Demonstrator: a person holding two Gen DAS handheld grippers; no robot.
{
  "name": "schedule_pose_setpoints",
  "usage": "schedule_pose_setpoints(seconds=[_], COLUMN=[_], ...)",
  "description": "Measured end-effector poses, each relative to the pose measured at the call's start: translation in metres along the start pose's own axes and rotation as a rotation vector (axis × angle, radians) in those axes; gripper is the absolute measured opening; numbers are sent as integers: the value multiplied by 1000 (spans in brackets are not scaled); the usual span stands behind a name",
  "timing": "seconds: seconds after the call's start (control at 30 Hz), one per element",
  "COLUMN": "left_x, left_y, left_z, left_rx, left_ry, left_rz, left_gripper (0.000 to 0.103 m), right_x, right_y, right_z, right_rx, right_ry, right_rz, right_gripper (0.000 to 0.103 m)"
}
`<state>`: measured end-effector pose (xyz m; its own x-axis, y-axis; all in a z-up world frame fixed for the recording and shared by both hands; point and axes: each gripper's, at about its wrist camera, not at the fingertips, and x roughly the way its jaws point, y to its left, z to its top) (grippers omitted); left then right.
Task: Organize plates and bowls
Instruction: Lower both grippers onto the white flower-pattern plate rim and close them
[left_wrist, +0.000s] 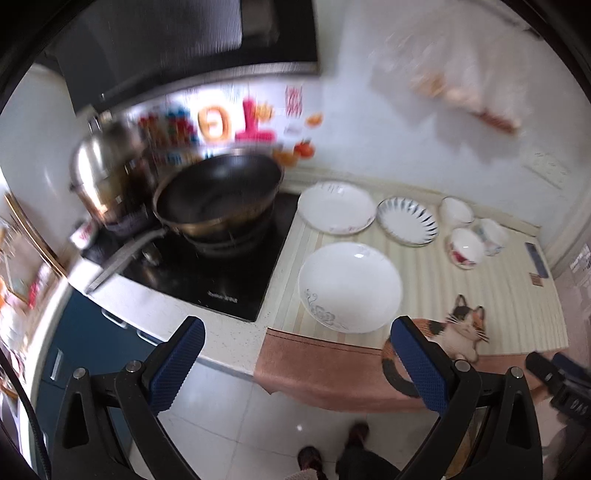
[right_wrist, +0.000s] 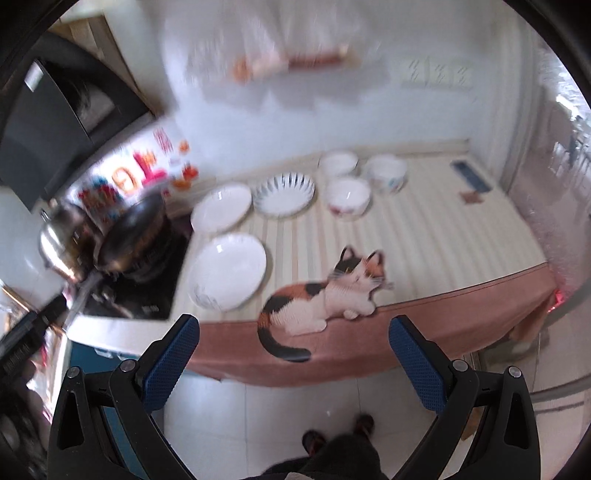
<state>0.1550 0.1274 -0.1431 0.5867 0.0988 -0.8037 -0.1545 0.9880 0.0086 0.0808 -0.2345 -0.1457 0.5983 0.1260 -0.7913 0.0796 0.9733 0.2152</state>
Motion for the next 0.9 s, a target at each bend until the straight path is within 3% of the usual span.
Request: schedule_pose_setpoints(seconds=[0.33,0.5,0.63,0.77,0.9], left_x=[180,253,290,307,316], left_y=[-2,-2,-2,-5,-15], left_z=[26,33,30,25,19], left_rx=[-75,-91,-109,-113,-98], left_ry=[251,343,416,458,495], left_rz=[24,36,34,9,-21], left_gripper=[100,89,80,68,44], right_x=[222,326,384,417,432], right_y=[18,36,45,53,66], right_z=[41,60,66,69,67], right_rx=[-52,-149,-171,-185,-202], right_ry=[280,378,444,489,529], right_rz=[123,129,169,205,261], right_gripper=[102,97,91,83,67])
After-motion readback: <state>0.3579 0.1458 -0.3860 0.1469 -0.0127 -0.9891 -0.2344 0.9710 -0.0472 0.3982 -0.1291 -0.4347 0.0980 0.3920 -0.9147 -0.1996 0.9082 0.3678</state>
